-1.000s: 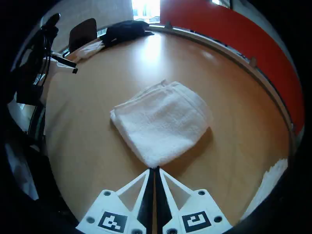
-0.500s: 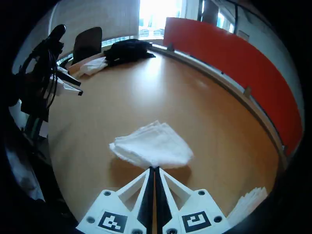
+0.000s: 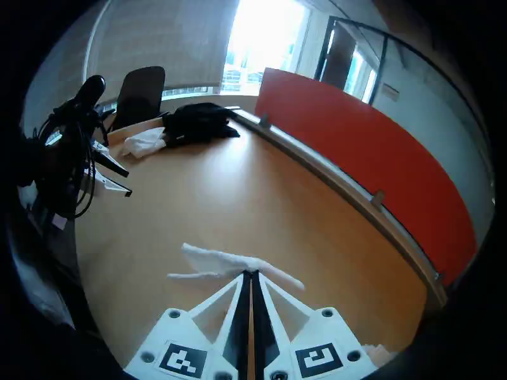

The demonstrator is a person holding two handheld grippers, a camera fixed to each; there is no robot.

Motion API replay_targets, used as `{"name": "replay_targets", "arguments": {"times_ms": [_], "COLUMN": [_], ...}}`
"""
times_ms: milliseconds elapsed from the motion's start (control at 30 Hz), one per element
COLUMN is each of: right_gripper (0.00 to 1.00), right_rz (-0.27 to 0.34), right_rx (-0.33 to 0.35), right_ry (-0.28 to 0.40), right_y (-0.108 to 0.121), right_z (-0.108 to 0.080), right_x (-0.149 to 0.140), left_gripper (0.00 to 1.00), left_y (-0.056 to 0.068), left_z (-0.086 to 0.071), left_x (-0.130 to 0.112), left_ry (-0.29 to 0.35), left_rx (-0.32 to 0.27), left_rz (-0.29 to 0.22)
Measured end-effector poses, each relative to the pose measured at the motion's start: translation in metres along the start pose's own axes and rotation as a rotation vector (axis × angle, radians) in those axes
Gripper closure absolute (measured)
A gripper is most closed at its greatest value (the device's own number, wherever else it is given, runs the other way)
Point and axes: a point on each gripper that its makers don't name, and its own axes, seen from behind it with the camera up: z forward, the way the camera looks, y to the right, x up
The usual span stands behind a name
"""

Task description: Fold towel

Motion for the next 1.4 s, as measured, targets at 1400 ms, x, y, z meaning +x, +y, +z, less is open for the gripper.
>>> {"name": "replay_targets", "arguments": {"times_ms": [1400], "right_gripper": [0.91], "right_rz": [0.086], "right_rx": [-0.207], "right_ry": [-0.026], "right_y": [0.156], "right_z": [-0.076], "right_x": [-0.031], "left_gripper": [0.04], "left_y": [0.009], "left_z": [-0.001], "left_x": [0.006], "left_ry": [0.0], "left_rx": [-0.005], "left_rz": [0.035]}}
